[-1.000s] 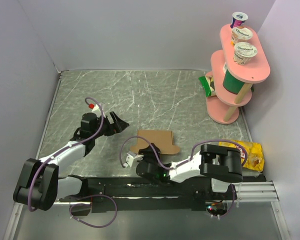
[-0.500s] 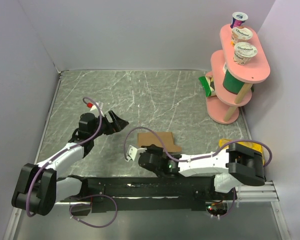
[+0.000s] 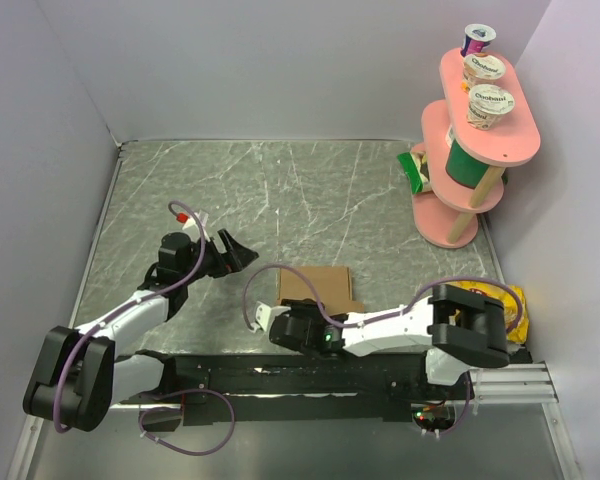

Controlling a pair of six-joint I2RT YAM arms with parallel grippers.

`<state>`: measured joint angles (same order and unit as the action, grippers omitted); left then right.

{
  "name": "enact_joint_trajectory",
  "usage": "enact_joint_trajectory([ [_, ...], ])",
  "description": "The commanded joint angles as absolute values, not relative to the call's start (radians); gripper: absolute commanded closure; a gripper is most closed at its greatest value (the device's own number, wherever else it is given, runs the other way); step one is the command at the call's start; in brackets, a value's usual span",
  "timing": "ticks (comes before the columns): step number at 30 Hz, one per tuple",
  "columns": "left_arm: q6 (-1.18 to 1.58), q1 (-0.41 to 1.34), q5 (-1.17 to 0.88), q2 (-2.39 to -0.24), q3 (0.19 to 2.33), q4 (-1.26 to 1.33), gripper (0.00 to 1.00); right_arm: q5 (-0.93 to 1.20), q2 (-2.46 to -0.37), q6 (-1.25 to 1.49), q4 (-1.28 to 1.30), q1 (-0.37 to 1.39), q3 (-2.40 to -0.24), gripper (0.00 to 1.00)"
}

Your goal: Fold the paper box

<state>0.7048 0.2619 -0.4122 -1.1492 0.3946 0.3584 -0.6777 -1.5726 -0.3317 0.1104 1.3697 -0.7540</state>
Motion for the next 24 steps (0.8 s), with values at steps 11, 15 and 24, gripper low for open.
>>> enact_joint_trajectory([
  [11, 0.723, 0.258, -0.471, -1.195, 0.37, 0.446, 0.04, -0.727, -1.375, -0.086, 0.324, 1.531, -0.842, 0.0],
  [15, 0.726, 0.261, -0.476, -1.218, 0.37, 0.446, 0.04, -0.658, -1.197, -0.035, 0.324, 1.507, -0.83, 0.0],
  [24, 0.739, 0.31, -0.469, -1.238, 0.382, 0.422, 0.04, -0.167, -1.06, 0.271, 0.442, 0.886, -0.874, 0.0],
])
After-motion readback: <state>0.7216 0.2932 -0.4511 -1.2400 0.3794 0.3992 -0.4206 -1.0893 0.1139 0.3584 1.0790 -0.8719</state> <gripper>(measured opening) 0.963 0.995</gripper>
